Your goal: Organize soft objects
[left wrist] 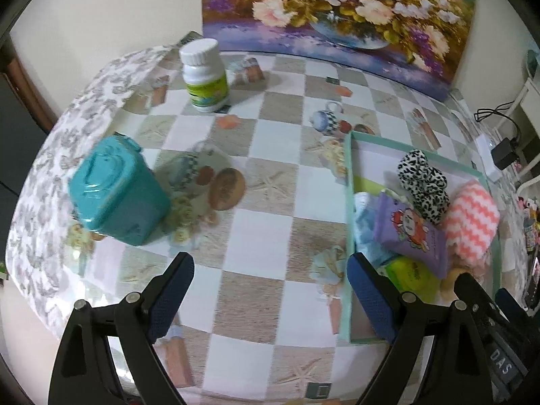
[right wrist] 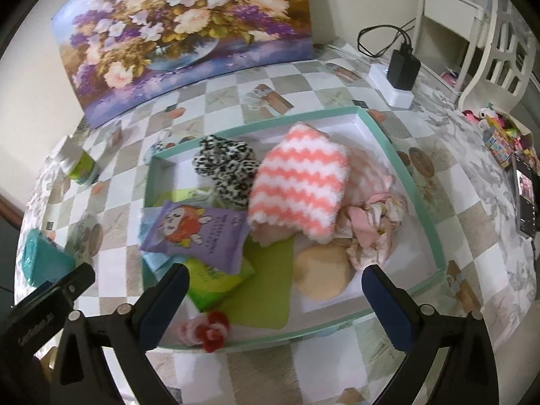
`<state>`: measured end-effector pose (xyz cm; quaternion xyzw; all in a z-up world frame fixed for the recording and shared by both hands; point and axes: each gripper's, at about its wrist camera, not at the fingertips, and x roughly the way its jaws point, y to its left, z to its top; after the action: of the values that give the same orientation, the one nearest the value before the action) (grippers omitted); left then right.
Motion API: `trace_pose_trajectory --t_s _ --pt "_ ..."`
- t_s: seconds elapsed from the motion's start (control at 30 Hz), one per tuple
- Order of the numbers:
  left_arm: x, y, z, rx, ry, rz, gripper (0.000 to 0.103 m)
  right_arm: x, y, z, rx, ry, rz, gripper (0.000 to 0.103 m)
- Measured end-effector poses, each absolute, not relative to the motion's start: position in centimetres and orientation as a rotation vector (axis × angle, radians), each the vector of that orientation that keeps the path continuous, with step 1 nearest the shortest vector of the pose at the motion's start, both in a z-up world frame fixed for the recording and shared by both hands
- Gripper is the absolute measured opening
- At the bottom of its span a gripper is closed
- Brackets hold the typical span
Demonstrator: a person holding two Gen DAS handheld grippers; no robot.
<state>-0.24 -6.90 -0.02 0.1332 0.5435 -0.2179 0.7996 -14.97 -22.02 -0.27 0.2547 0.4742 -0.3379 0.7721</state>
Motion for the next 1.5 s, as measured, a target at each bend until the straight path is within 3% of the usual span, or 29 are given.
trace_pose_trajectory --t_s 0.77,1.5 --pt "-3.8 -2.6 2.9 0.354 1.049 -0.399 0.092 -17.6 -18.0 3.2 0.459 0.972 -0.770 0.103" --pt "-2.6 -2.3 0.4 0.378 1.185 -0.347 0.092 -17.1 -18.3 2.0 0.471 1.024 -0.767 0.103"
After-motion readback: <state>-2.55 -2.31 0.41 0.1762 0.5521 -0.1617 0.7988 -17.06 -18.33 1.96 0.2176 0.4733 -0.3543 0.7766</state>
